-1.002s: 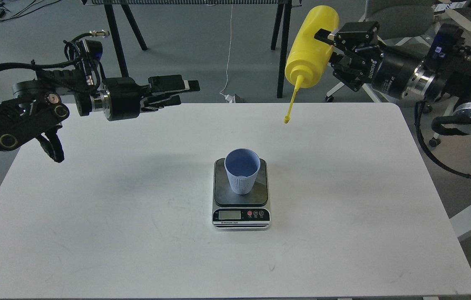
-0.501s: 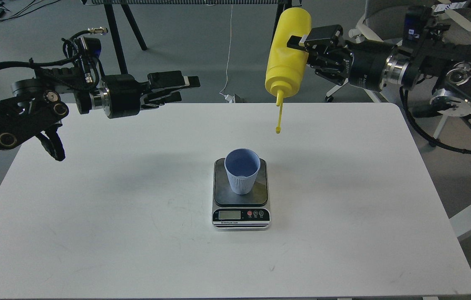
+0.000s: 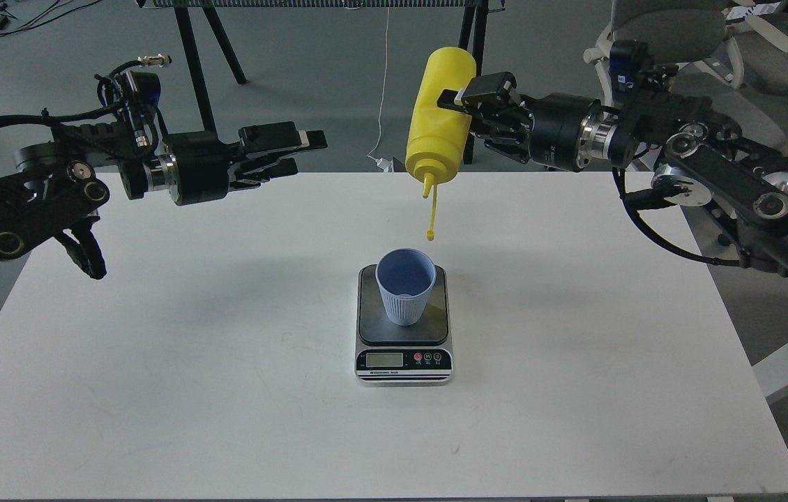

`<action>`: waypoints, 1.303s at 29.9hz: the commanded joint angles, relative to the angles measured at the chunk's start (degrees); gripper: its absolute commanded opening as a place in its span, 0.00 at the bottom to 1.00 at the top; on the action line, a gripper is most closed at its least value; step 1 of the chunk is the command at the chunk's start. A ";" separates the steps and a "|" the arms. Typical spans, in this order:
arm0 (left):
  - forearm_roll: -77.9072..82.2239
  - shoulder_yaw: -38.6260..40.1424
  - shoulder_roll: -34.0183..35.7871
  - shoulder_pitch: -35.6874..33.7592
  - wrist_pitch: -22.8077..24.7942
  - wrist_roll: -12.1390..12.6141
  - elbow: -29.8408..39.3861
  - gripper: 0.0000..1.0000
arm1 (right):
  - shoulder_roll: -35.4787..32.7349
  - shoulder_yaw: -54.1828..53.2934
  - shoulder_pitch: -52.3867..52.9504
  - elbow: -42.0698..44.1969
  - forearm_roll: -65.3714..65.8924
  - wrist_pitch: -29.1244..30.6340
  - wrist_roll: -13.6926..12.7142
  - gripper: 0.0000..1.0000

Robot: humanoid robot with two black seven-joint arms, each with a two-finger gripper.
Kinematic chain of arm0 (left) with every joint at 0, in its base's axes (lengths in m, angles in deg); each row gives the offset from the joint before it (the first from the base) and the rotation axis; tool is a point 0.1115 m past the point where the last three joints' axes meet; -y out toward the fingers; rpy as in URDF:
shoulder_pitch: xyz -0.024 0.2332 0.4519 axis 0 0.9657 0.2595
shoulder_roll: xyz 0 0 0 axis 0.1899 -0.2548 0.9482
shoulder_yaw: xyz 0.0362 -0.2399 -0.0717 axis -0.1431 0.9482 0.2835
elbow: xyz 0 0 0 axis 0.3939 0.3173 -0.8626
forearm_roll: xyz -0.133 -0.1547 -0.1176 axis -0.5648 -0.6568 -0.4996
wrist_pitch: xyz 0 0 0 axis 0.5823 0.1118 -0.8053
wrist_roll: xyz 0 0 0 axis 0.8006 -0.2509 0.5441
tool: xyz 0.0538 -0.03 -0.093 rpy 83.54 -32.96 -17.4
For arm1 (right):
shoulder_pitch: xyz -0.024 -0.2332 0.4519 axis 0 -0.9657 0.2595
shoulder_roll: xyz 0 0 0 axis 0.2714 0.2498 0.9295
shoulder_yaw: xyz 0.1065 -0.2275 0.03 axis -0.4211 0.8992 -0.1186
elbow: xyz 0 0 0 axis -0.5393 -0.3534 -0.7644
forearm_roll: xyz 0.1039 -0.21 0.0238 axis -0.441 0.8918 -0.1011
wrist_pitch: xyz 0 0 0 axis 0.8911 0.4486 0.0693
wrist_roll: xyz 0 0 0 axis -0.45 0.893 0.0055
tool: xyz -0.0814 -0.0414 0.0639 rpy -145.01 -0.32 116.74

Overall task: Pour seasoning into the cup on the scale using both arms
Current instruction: 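Squeeze sauce from the inverted bottle into the blue cup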

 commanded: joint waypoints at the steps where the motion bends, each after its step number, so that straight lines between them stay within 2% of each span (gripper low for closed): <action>1: 0.09 0.29 -0.01 0.46 0.00 0.00 0.00 1.00 | 2.34 1.62 0.12 1.55 1.70 0.01 -0.01 0.08; 16: 0.00 0.91 -0.10 0.99 0.00 0.00 0.00 1.00 | 5.51 6.89 2.67 4.11 5.21 0.01 0.17 0.08; 39: 0.00 0.91 0.08 1.87 0.00 0.00 0.27 1.00 | 7.36 8.39 7.07 6.13 10.04 0.01 0.34 0.08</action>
